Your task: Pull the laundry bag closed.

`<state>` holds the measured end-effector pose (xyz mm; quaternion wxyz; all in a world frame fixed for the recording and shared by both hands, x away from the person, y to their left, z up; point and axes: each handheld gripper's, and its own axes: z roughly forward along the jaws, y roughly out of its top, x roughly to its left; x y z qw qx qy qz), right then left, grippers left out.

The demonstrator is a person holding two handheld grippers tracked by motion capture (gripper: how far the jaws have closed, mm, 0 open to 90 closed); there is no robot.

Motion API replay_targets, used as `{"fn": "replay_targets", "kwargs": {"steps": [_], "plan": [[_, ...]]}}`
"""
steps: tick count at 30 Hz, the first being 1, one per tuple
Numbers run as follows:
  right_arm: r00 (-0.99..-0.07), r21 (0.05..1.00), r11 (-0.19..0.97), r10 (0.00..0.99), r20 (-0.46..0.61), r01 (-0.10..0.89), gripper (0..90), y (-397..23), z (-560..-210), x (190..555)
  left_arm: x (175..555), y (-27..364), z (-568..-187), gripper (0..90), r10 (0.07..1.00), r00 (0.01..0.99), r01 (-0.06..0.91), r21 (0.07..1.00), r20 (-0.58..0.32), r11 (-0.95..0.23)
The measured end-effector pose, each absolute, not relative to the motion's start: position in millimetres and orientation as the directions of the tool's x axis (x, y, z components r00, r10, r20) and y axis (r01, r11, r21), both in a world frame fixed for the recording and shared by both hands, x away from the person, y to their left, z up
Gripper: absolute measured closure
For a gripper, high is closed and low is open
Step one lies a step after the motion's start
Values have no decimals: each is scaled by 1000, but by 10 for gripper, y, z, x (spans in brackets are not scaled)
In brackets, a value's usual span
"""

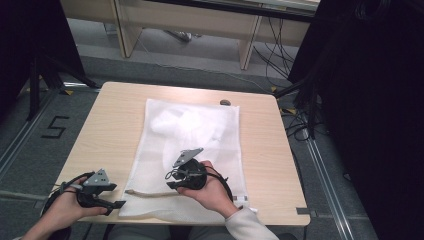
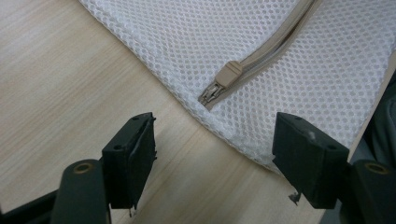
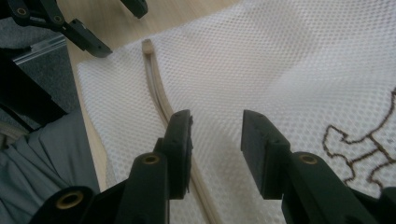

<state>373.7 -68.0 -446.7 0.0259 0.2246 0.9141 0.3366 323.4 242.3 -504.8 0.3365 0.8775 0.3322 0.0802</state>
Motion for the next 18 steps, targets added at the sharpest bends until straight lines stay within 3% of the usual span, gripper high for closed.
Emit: {"fn": "replay_targets", "kwargs": {"steps": [18], "plan": [[-934,613,718,344,97,328,674,-195,-4514,3777,3234,2418,-5051,296,630,769,536,645,-106,-545]]}}
